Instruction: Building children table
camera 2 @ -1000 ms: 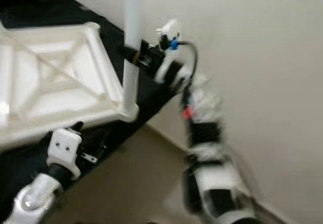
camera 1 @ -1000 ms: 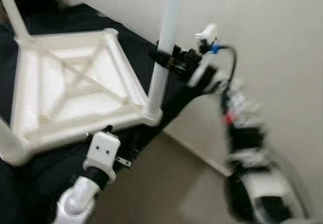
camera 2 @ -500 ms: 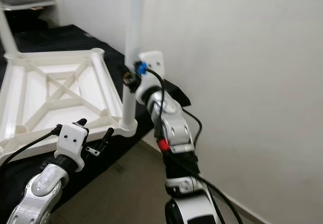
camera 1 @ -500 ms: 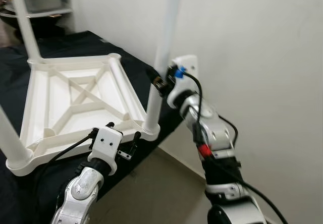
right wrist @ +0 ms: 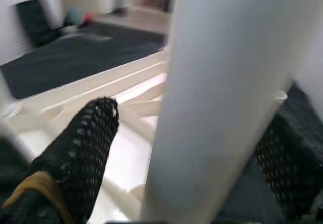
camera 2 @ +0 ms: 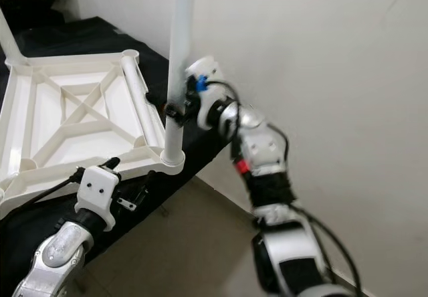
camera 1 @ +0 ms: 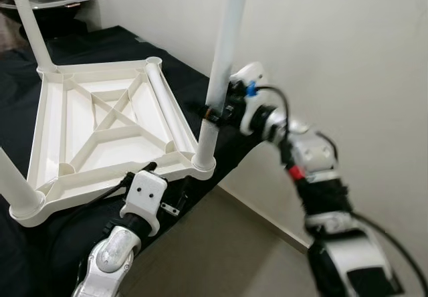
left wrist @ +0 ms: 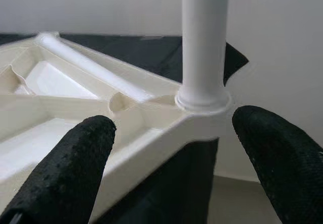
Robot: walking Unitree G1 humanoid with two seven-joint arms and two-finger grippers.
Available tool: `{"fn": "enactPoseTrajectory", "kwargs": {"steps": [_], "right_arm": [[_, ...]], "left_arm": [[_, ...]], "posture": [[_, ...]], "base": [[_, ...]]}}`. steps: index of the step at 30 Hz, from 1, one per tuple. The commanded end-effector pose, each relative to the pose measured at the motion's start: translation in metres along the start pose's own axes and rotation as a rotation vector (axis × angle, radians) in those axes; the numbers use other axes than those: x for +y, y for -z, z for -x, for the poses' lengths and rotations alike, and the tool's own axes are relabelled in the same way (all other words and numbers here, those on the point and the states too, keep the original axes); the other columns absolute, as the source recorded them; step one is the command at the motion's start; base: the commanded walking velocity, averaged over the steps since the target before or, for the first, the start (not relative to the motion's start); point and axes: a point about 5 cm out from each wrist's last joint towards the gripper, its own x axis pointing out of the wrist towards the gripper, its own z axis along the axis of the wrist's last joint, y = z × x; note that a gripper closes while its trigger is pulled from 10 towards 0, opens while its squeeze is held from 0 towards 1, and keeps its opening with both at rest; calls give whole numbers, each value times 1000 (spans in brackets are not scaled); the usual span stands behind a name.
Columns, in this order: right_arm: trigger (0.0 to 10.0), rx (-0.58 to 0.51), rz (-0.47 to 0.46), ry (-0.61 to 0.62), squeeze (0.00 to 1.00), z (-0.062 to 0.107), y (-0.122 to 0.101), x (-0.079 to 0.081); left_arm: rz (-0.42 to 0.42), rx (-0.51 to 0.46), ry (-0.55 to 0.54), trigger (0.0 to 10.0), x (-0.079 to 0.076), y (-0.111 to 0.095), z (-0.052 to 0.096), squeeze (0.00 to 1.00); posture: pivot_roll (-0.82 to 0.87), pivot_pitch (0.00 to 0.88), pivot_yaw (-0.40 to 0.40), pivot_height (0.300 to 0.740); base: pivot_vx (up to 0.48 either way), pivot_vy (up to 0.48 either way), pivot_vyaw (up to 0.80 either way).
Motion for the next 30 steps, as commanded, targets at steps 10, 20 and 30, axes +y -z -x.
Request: {"fn": "enactPoseTrajectory", "kwargs": {"steps": [10,20,30], "right_arm": [[10000,-48,-55,-248,0,7,-31,-24],[0,-87,-74,-319,0,9,-43,-31],[0,-8,-74,-160,0,2,-33,-34]], "left_arm": [[13,15,19,10000,-10,-8,16,0],[15,24,15,10000,-10,-12,22,0],[36,23,0,10000,-6,-13,18,0]], "posture": [[65,164,-138,740],[65,184,-134,740],[-7,140,-161,740]], "base": [[0,0,0],[0,0,0],[0,0,0]]}}
